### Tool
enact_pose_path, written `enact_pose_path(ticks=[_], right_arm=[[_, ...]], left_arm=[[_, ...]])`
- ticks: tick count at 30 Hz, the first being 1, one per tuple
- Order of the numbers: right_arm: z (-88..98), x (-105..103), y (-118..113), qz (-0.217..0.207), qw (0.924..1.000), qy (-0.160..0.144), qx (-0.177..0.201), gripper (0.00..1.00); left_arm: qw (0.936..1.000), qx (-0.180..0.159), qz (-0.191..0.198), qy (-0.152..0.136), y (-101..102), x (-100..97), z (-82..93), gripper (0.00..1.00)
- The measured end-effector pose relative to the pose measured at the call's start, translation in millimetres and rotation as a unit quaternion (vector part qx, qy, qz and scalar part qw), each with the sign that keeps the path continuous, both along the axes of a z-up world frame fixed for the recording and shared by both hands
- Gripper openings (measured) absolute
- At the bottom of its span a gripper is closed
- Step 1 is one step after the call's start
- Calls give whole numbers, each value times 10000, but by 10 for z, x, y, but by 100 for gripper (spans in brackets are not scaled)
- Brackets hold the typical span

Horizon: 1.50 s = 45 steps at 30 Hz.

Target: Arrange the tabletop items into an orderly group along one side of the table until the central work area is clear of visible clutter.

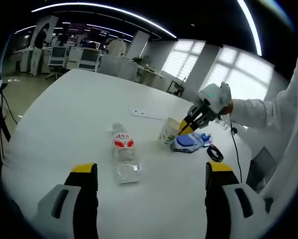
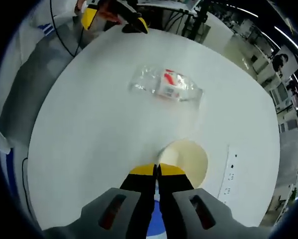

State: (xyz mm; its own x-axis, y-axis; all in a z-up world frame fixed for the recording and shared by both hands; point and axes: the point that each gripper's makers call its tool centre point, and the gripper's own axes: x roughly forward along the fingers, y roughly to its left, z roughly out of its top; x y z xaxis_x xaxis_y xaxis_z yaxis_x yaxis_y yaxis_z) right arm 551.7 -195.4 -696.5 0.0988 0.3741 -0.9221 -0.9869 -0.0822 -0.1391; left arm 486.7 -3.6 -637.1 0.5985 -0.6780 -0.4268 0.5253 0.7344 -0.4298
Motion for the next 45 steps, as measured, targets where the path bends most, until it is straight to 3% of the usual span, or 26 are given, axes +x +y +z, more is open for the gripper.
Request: enact_pose_path(ticks=[21, 45], right_arm=[[-88, -56, 23, 78, 10000, 41, 31, 0], [12, -49, 24, -129, 9995, -22, 293, 22]], left_arm=[[10000, -20, 1, 25, -27, -17, -8, 92], [10000, -36, -7, 6, -56, -20, 20, 92]])
